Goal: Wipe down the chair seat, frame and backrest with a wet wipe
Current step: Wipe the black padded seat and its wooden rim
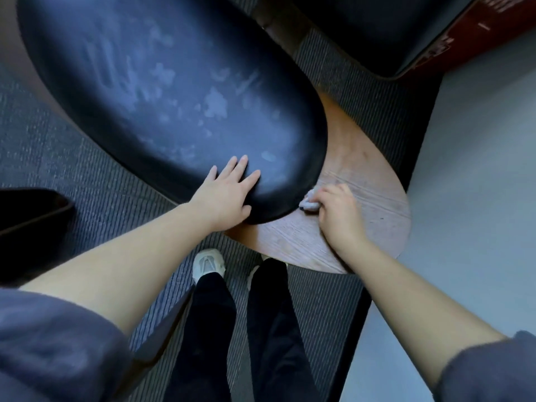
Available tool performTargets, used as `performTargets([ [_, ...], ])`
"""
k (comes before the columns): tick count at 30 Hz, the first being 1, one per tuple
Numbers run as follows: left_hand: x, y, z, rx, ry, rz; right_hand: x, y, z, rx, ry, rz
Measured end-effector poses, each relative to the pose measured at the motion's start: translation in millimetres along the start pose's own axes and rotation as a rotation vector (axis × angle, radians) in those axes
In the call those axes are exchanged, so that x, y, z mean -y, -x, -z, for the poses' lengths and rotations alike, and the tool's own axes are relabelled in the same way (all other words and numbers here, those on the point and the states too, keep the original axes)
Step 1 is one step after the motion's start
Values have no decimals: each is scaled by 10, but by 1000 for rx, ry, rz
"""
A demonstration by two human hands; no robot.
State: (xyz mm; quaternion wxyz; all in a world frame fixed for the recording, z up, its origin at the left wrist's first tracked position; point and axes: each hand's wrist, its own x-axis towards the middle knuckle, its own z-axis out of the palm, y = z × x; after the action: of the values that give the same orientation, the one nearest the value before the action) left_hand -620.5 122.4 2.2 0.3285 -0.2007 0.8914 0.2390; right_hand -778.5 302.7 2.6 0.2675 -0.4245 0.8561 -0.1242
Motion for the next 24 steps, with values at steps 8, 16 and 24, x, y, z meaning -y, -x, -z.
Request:
performTargets([
  [8, -315, -466, 257, -16, 120, 91, -436, -571, 460, 167, 113, 90],
  [16, -596, -990, 135, 18, 147, 286, -825, -1749, 408, 138, 228, 66],
  [24, -579, -1027, 130, 60, 183, 297, -1001, -1809, 461, 76, 157, 142],
])
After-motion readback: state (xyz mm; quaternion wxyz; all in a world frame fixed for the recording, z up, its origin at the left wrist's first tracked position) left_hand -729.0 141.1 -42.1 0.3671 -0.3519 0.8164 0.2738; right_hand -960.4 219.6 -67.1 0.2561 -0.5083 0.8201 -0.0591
